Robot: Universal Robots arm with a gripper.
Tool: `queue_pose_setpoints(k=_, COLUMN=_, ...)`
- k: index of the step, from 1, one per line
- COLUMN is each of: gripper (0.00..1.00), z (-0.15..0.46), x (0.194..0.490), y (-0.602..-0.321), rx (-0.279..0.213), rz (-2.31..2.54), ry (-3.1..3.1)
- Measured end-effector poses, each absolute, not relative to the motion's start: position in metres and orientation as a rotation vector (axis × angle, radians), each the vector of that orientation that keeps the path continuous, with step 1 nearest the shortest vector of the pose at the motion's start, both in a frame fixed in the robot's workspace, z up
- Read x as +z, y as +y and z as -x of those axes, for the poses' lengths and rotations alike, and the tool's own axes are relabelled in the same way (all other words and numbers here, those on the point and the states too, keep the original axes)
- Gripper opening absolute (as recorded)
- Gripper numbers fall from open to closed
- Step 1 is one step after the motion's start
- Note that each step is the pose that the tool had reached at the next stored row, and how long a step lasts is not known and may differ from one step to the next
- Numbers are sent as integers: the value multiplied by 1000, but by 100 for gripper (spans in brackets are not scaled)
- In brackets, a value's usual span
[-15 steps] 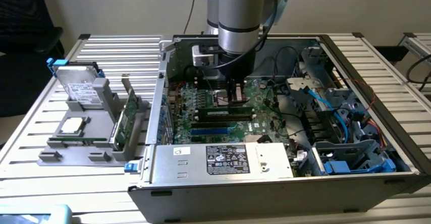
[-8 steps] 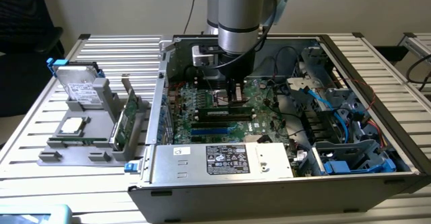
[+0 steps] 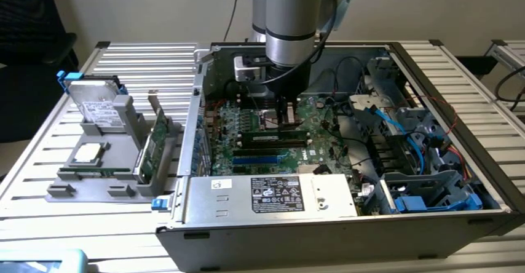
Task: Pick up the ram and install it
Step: 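Insert the ram into the slot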
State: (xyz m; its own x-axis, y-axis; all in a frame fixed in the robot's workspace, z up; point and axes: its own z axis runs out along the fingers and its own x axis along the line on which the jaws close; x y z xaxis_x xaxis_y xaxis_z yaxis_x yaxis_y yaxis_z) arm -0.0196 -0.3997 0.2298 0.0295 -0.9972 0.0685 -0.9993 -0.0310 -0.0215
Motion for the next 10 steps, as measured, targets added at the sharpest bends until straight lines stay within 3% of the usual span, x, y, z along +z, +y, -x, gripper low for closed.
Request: queue_pose_setpoints(k=10, gripper=13, z=20, x=228, y=-400, rx=102, rz=-2230, ry=-2164)
